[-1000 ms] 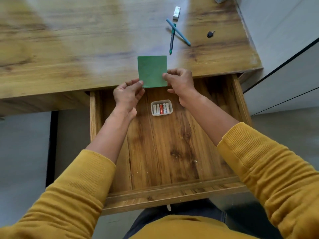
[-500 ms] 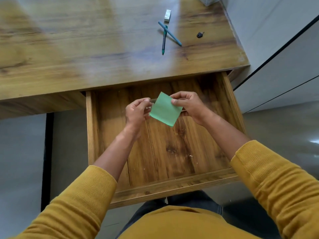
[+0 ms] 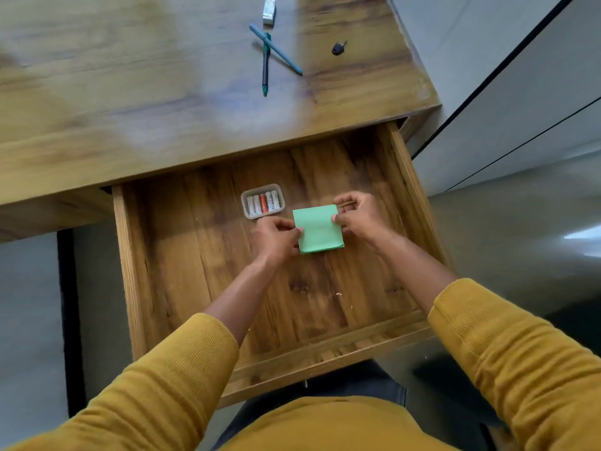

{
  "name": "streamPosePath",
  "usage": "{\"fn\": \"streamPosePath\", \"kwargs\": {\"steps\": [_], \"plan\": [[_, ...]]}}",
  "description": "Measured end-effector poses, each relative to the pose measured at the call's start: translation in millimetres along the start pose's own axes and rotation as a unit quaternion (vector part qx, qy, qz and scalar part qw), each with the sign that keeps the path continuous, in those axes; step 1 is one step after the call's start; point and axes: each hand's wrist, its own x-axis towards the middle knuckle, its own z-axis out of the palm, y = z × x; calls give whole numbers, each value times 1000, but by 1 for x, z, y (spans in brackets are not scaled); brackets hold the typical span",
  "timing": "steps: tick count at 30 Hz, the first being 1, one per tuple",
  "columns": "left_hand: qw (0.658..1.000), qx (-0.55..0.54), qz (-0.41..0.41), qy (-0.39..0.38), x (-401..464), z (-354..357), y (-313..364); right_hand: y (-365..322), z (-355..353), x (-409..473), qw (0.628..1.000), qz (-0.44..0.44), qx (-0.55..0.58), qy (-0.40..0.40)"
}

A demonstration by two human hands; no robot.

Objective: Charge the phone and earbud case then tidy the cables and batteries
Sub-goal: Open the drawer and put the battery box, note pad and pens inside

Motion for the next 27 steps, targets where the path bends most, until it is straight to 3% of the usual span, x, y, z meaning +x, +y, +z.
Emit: {"fn": "streamPosePath", "kwargs": {"steps": [11, 16, 21, 27], "plan": [[979, 195, 14, 62, 13, 24, -8, 21, 18, 11, 967, -109, -223, 47], [969, 241, 44, 41, 9, 23, 0, 21, 19, 8, 950, -123, -286, 38], [962, 245, 116, 39, 8, 15, 16, 5, 16, 2, 945, -152, -284, 63], [945, 218, 235, 71, 20, -10, 84, -68, 8, 17, 931, -288, -191, 114]]}}
